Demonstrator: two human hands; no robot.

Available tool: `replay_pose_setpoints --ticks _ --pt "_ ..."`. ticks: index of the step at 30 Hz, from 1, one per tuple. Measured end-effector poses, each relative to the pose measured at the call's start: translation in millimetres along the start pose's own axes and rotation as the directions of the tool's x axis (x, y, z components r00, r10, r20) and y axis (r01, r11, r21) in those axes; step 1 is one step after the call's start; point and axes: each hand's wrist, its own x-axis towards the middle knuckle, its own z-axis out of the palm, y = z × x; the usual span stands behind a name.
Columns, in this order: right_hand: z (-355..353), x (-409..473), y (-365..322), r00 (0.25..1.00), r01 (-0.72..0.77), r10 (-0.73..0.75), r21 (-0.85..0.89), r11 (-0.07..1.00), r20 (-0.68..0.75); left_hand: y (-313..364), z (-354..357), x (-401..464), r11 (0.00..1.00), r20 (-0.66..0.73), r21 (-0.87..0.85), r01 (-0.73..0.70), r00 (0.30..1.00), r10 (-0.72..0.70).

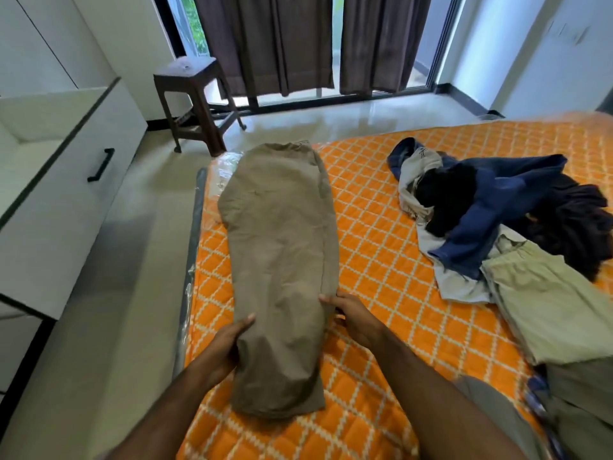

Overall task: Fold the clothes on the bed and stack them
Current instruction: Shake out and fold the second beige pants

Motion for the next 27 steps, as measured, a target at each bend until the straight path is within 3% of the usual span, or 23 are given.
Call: replay_pose_setpoints --ticks 3,5,8,11,14,18,20,23,27 --pt "2.0 -11.9 6.9 0.996 0.087 -0.090 0.122 0.989 0.019 -11.2 1.7 -25.6 0.997 0.060 -0.063 0.042 0.997 -0.038" --pt "1.5 -25.4 9.9 0.996 0.044 -0.058 0.178 0.983 0.072 -14.5 -1.4 -40.1 0.985 0.095 -0.153 0.075 0.994 -0.061" --pt "-3.4 -39.6 11.7 0.982 -0.135 0.113 0.143 0.980 0.153 -13.4 -4.0 -52.1 0.959 0.114 -0.270 0.086 0.992 -0.057" --pt "-11.5 -52.3 21.8 0.946 -0.270 0.263 0.013 0.963 0.188 -21.6 -2.6 -64.6 0.965 0.116 -0.253 0.066 0.993 -0.037" --pt "-11.5 -70.0 39.8 0.950 -0.213 0.239 -0.145 0.966 0.200 -38.3 -3.8 -75.7 0.969 0.101 -0.244 0.037 0.995 -0.013" --pt "-9.3 -92.7 67.6 0.960 -0.183 0.186 -0.036 0.983 0.207 -64.6 -6.6 -82.3 0.967 0.108 -0.256 0.005 0.994 0.023" --pt "-8.5 -103.7 76.8 0.961 -0.189 0.218 -0.168 0.967 0.171 -72.7 -7.1 -83.9 0.957 0.100 -0.290 -0.022 0.994 0.053" --pt "-6.9 -117.5 84.1 0.979 -0.196 0.205 -0.384 0.902 -0.019 -75.1 -3.9 -87.9 0.941 0.113 -0.332 -0.057 0.989 0.100" --pt "-8.0 -126.5 100.4 0.981 -0.160 0.191 -0.674 0.721 -0.028 -79.9 7.6 -90.5 0.936 0.174 -0.351 -0.037 0.979 0.104"
